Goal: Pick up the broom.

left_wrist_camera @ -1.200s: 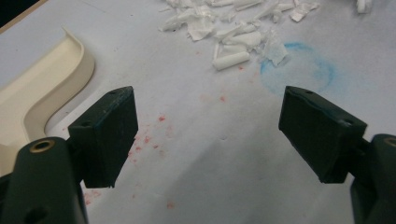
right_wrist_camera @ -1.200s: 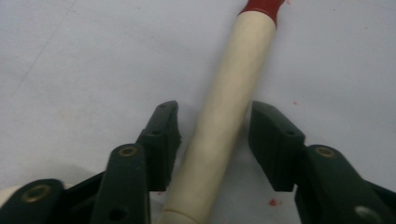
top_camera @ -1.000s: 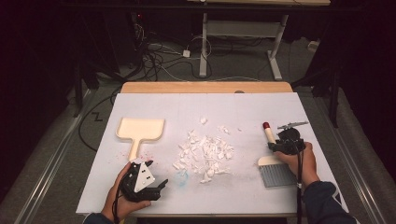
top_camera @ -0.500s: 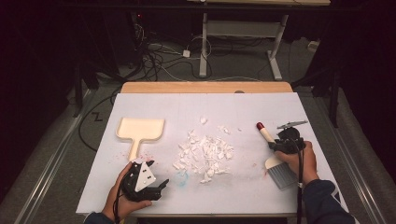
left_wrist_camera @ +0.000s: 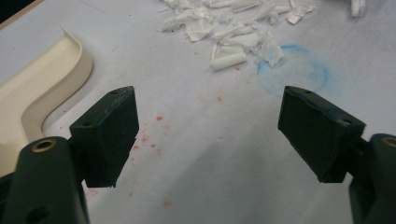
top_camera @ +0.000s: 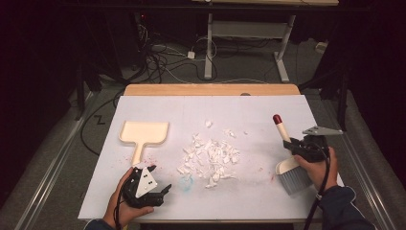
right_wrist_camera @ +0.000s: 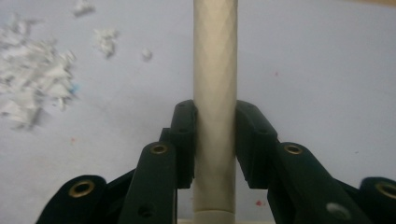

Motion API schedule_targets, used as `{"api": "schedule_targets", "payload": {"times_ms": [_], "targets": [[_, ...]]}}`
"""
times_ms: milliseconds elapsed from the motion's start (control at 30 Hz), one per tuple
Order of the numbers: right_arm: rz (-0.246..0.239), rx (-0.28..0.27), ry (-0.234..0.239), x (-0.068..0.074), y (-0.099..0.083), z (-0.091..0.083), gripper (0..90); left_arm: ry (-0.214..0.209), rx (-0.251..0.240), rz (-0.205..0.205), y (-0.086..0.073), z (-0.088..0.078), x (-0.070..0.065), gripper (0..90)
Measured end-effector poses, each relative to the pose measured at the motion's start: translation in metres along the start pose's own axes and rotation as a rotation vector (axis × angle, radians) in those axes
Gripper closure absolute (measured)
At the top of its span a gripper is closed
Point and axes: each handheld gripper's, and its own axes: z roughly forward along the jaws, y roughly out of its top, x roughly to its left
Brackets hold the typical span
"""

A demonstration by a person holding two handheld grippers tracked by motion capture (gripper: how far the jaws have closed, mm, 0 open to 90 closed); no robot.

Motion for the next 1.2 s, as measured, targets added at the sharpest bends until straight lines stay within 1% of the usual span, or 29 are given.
{"api": "schedule_targets", "payload": {"times_ms": [33,67,100,133,200,233,267,300,333,367,400,467,500,533,567,600,667,700,733,767,800,833,867,933,967,1067,1133,1167,1200], "targets": [[0.000,0.000,0.000,0.000,0.000,0.000,71.6,0.000,0.000,-0.001,0.000,0.000,0.000,19.3],[-0.005,-0.044,0.012,0.000,-0.001,-0.007,71.6,0.000,0.000,0.000,0.000,0.000,0.000,19.3],[0.000,-0.067,0.005,0.000,-0.001,-0.013,71.7,0.000,-0.002,-0.003,0.000,0.000,0.000,19.3],[0.005,-0.086,0.007,0.000,-0.002,-0.019,71.7,0.000,-0.002,-0.004,0.001,0.000,0.000,19.3],[0.008,-0.145,0.021,0.000,-0.004,-0.030,71.7,-0.002,-0.007,-0.006,0.002,0.000,0.000,19.4],[0.010,-0.158,0.021,0.001,-0.004,-0.035,71.7,-0.006,-0.012,-0.011,0.002,0.000,0.000,19.4],[-0.003,-0.185,0.021,0.001,-0.004,-0.039,71.7,-0.012,-0.020,-0.020,0.003,-0.001,0.000,19.4],[-0.002,-0.204,0.014,0.003,-0.004,-0.045,71.7,-0.008,-0.034,-0.020,0.005,-0.001,0.001,19.4],[-0.002,-0.241,0.019,0.006,-0.003,-0.054,71.7,-0.014,-0.040,-0.040,0.007,-0.002,0.000,19.4],[-0.002,-0.241,0.019,0.006,-0.003,-0.054,71.7,-0.017,-0.049,-0.052,0.010,-0.002,0.000,19.4],[-0.006,-0.276,0.022,0.009,-0.002,-0.062,71.7,-0.024,-0.062,-0.065,0.013,-0.003,-0.001,19.4],[-0.010,-0.286,0.027,0.011,-0.001,-0.065,71.7,-0.048,-0.096,-0.091,0.022,-0.005,-0.003,19.4],[-0.012,-0.308,0.025,0.013,0.000,-0.068,71.7,-0.062,-0.112,-0.104,0.027,-0.006,-0.005,19.4],[-0.019,-0.318,0.038,0.019,0.002,-0.073,71.7,-0.080,-0.130,-0.114,0.033,-0.006,-0.007,19.4],[-0.020,-0.337,0.038,0.023,0.002,-0.075,71.7,-0.098,-0.144,-0.118,0.040,-0.006,-0.010,19.6],[-0.020,-0.337,0.038,0.023,0.002,-0.075,71.7,-0.120,-0.160,-0.129,0.047,-0.005,-0.013,19.6],[-0.038,-0.339,0.043,0.031,0.006,-0.077,71.7,-0.174,-0.194,-0.142,0.064,-0.002,-0.021,20.2],[-0.038,-0.355,0.049,0.036,0.007,-0.077,71.7,-0.199,-0.210,-0.141,0.074,0.000,-0.026,20.2],[-0.043,-0.361,0.047,0.041,0.009,-0.077,71.7,-0.217,-0.223,-0.132,0.085,0.003,-0.032,20.2],[-0.060,-0.371,0.055,0.049,0.011,-0.076,71.7,-0.238,-0.237,-0.125,0.096,0.005,-0.038,20.7],[-0.066,-0.378,0.050,0.054,0.012,-0.076,71.7,-0.271,-0.253,-0.124,0.108,0.009,-0.044,20.8],[-0.066,-0.378,0.050,0.054,0.012,-0.076,71.7,-0.305,-0.272,-0.118,0.119,0.012,-0.051,20.8],[-0.080,-0.375,0.050,0.063,0.015,-0.073,71.7,-0.327,-0.289,-0.106,0.129,0.016,-0.058,21.0],[-0.083,-0.389,0.056,0.070,0.017,-0.071,71.7,-0.371,-0.308,-0.098,0.149,0.026,-0.073,21.7],[-0.083,-0.389,0.056,0.070,0.017,-0.071,71.7,-0.393,-0.315,-0.095,0.158,0.032,-0.080,21.7],[-0.101,-0.403,0.058,0.083,0.019,-0.067,71.6,-0.427,-0.321,-0.090,0.179,0.050,-0.101,23.3],[-0.116,-0.410,0.066,0.092,0.020,-0.065,71.6,-0.436,-0.318,-0.111,0.187,0.062,-0.109,24.3],[-0.116,-0.418,0.066,0.096,0.019,-0.065,71.6,-0.443,-0.307,-0.133,0.188,0.067,-0.112,27.1],[-0.134,-0.412,0.085,0.104,0.019,-0.064,71.6,-0.456,-0.298,-0.151,0.189,0.073,-0.114,29.8]]}}
